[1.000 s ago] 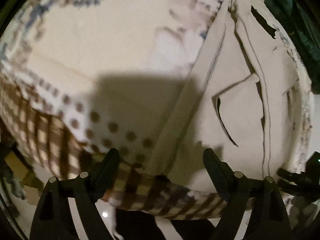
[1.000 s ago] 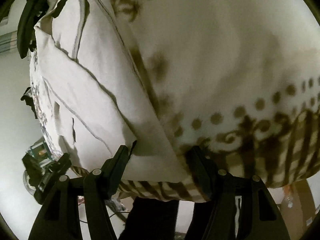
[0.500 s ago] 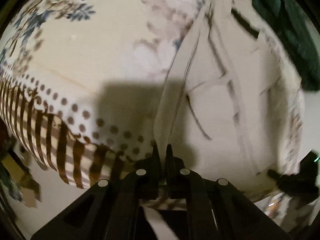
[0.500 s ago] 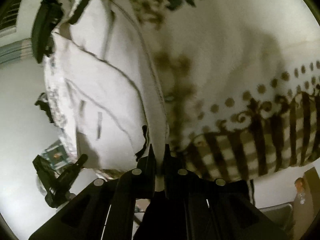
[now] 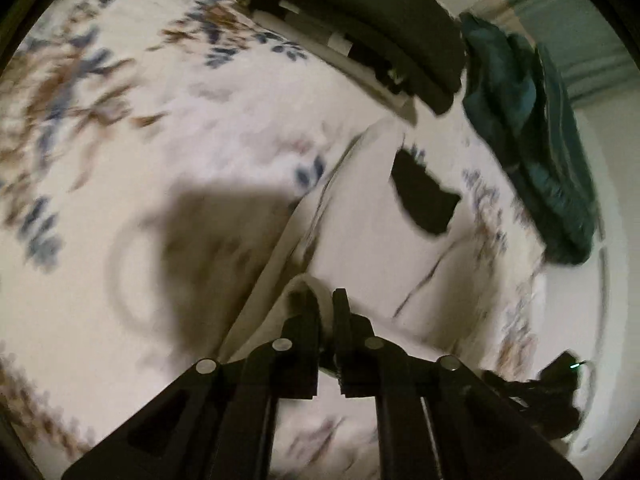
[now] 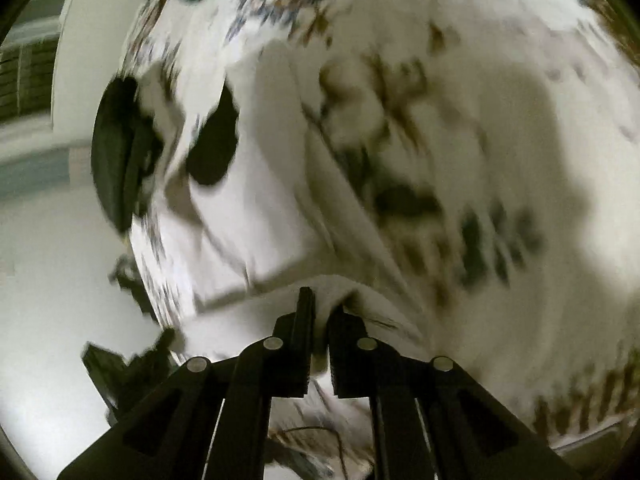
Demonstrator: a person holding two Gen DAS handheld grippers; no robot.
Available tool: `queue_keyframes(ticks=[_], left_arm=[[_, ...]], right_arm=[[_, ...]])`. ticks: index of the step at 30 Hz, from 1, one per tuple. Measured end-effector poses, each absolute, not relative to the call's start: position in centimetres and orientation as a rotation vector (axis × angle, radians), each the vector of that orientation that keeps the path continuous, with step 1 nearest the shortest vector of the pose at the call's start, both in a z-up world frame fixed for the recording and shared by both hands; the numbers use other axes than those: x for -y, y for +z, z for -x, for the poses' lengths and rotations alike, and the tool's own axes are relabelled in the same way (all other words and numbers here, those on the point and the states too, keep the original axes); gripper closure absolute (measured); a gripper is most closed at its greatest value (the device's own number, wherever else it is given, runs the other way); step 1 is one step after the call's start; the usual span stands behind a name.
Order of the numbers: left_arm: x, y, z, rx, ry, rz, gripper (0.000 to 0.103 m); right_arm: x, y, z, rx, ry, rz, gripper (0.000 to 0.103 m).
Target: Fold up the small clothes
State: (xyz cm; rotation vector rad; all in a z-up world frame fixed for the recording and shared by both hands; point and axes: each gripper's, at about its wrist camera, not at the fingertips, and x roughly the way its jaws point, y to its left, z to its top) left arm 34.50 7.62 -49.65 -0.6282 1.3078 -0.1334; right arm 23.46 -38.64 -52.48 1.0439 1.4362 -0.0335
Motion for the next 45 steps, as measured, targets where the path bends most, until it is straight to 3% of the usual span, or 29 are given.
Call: queue_keyframes(ticks=[1,3,5,7,8,16,17,18,19,20,23,29,31,32,33,34,36,45], left_arm=[[-7.9,-50.1,-35.5,-1.320,-0.122,0.640,0.092],[-9.0,-50.9,-36.9,-1.337,-0.106,0.683,0.085],[-10.0,-51.2,-37.1,-1.328,-0.104,0.701,0.072],[-10.6,-51.3,-36.7,-1.328,-0.110,0.672,0.054],[-10.7,-51.5,-36.4,-1.333,-0.111,0.646,0.053],[-6.9,-54.8,-37.2,-1.394,-0.202,0.459,0.053],[-6.4,-55.0,-37.4,-1.381,-0.218,0.452,0.054],[-5.8,-55.0,-37.8,-1.359,-0.217,0.428,0.069],[-5.3,-55.0,-38.0,-1.343,-0.228,0.413,0.100],[-5.1,-55.1,-38.2,-1.353,-0.223,0.400,0.102],[-5.6,-55.0,-37.9,-1.332,-0.187,0.389,0.102],[-8.0,-54.7,-38.2,-1.406,-0.123,0.408,0.098],[-7.6,-52.4,-38.8,-1.373,-0.140,0.374,0.094],[-7.4,-51.4,-39.1,-1.346,-0.154,0.369,0.090],[-6.9,-50.4,-39.8,-1.313,-0.182,0.374,0.077],[-6.3,-49.8,-40.5,-1.291,-0.213,0.384,0.058],[-4.6,-49.4,-42.8,-1.245,-0.251,0.383,0.042],[-3.4,-58.0,-52.5,-1.340,-0.019,0.070,0.041]], right_arm=[[39.1,-52.8,-24.5,-1.427,-0.038,-1.066,0.081],[39.7,-52.9,-26.2,-1.394,-0.077,-1.079,0.049],[40.2,-52.5,-26.7,-1.378,-0.091,-1.057,0.040],[40.3,-52.2,-27.1,-1.382,-0.089,-1.013,0.040],[40.4,-52.2,-27.1,-1.390,-0.078,-0.986,0.040],[37.6,-55.1,-27.6,-1.528,-0.027,-0.722,0.040],[37.2,-55.6,-27.8,-1.535,-0.022,-0.720,0.045],[36.7,-55.8,-28.1,-1.525,-0.024,-0.709,0.072],[36.5,-55.7,-28.2,-1.511,-0.033,-0.694,0.087],[36.3,-55.4,-28.3,-1.505,-0.038,-0.685,0.096],[35.8,-53.5,-28.9,-1.432,-0.060,-0.656,0.097],[36.3,-54.8,-30.6,-1.533,-0.194,-0.577,0.095],[36.5,-54.9,-31.1,-1.549,-0.207,-0.620,0.085],[36.4,-54.5,-31.5,-1.536,-0.212,-0.621,0.071],[36.3,-53.9,-31.9,-1.514,-0.219,-0.616,0.057],[36.2,-53.3,-32.5,-1.488,-0.219,-0.616,0.053],[35.9,-52.7,-33.4,-1.455,-0.220,-0.630,0.051],[34.0,-54.8,-39.4,-1.452,-0.225,-0.656,0.051]])
